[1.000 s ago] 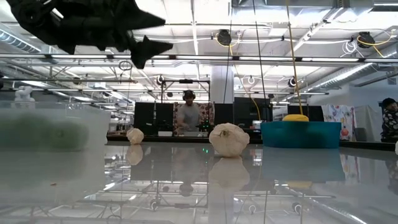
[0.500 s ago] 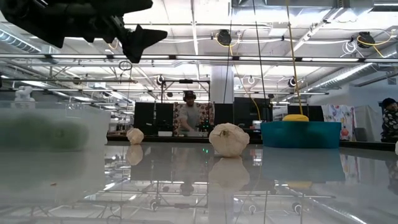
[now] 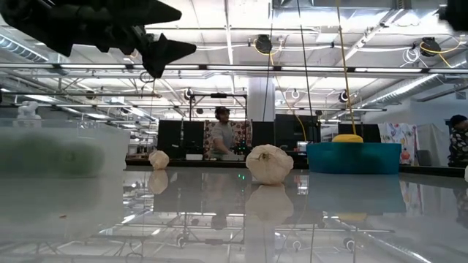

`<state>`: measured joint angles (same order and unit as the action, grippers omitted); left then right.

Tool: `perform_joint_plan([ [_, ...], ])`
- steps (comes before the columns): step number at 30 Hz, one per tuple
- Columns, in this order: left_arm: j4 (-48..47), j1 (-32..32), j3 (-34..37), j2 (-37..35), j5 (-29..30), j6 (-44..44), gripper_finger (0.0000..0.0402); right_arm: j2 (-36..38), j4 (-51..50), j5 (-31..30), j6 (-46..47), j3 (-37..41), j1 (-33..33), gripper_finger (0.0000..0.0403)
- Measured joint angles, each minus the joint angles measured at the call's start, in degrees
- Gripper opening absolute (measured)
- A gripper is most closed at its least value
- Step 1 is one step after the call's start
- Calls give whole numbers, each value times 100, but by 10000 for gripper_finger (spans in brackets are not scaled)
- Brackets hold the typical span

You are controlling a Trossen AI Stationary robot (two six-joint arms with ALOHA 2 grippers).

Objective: Sort produce into baskets
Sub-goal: Put the white garlic into the pink bin

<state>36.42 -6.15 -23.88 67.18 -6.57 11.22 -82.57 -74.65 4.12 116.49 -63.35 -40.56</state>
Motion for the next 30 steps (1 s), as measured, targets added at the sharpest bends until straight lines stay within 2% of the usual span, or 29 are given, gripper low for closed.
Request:
perform_joint_plan([
  [5,-117,0,0,-1,0,-10,312,768,745,-511,970,1449,284,283],
  [8,-178,0,0,0,12,-13,312,903,1233,-863,984,1884,334,283],
  [14,-323,0,0,0,229,-116,312,864,997,-1491,900,2006,352,283],
  [19,-317,0,0,0,238,-144,312,778,960,-1582,891,2004,352,273],
  [23,-295,0,0,0,259,-211,312,671,992,-1582,887,2004,352,240],
  [30,-305,0,0,0,260,-154,312,593,911,-1606,933,2004,352,142],
])
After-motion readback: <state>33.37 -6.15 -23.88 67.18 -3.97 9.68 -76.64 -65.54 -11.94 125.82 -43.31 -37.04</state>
